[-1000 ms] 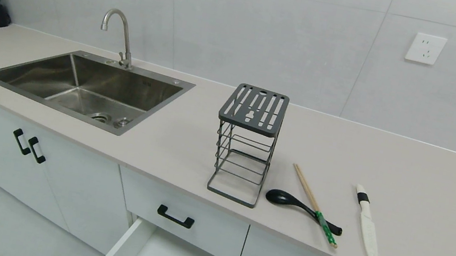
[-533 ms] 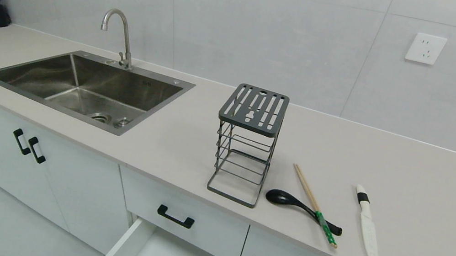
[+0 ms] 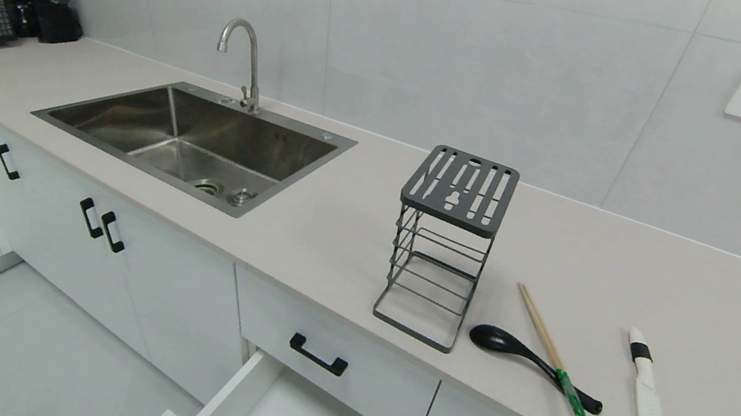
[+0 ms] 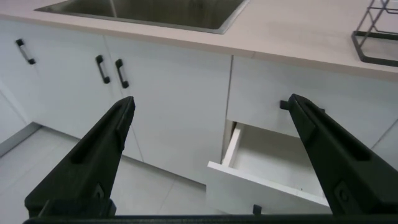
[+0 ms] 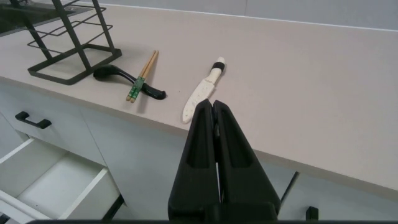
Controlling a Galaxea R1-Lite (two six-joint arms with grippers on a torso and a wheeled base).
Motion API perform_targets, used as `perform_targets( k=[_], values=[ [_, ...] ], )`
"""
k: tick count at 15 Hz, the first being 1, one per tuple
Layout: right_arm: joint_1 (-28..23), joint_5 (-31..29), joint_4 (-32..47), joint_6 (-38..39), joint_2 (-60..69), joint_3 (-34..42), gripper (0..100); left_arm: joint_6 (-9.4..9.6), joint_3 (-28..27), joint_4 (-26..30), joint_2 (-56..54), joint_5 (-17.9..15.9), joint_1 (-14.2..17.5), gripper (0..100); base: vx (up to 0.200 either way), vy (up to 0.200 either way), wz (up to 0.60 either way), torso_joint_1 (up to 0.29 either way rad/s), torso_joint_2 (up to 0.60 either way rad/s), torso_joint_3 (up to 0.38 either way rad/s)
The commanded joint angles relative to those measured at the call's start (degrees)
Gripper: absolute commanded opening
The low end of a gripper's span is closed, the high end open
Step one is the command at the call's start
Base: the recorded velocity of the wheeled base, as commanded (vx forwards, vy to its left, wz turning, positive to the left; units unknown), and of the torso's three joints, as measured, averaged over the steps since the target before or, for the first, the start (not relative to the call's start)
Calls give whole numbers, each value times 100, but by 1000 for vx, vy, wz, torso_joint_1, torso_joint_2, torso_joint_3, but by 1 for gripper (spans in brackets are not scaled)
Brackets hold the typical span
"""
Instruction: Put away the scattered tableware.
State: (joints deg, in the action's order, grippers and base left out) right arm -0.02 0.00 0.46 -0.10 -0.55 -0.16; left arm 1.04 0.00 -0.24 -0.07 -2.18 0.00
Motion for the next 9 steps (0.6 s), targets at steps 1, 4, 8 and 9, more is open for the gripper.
perform_targets(
  k=[1,4,8,9],
  values=[
    [-6,0,-11,1,2,-2,0,2,0,-2,7,-2,0,100,0,0,0,0,0,0],
    [-6,0,-11,-8,2,-2,0,2,0,-2,7,-2,0,100,0,0,0,0,0,0],
    [2,0,-11,1,-7,-2,0,2,0,-2,7,-2,0,100,0,0,0,101,-190,-95],
    [2,0,-11,-8,2,-2,0,2,0,-2,7,-2,0,100,0,0,0,183,-354,-159]
  ],
)
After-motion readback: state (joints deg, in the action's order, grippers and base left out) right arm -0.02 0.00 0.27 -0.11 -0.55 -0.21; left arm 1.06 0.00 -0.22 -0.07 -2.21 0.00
